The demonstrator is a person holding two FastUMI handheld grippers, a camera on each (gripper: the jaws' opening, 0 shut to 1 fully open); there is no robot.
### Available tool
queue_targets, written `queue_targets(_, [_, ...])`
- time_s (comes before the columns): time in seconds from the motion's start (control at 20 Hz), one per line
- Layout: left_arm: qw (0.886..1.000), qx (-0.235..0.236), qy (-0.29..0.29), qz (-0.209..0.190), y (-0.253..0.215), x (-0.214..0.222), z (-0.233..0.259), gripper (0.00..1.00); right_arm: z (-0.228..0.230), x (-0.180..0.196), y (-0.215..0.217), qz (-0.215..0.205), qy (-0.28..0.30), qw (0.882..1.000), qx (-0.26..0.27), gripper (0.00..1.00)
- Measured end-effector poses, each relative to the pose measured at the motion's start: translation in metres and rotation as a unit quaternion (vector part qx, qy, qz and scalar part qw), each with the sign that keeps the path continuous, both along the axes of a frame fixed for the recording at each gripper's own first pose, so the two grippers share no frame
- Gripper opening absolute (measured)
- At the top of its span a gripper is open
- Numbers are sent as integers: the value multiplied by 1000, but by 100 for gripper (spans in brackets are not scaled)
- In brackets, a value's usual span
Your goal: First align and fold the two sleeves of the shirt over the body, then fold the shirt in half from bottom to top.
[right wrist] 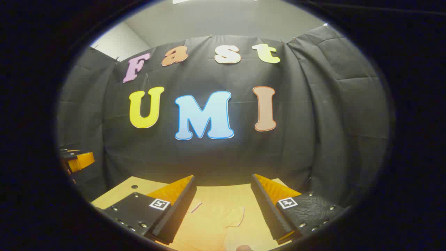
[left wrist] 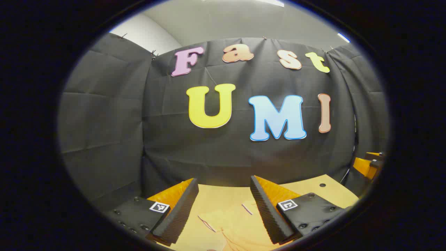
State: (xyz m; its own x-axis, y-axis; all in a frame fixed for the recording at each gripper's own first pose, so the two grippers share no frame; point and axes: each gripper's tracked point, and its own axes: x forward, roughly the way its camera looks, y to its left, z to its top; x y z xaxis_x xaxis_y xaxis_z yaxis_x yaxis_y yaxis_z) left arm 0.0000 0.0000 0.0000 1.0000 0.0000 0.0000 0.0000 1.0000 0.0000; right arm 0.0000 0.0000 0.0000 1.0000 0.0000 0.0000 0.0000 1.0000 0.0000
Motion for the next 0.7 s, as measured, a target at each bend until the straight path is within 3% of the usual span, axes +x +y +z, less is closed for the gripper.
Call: queue_targets(0.7, [1000, 20, 10, 2, 3, 1, 0, 98, -12, 18, 0, -8, 16, 1000, -6, 97])
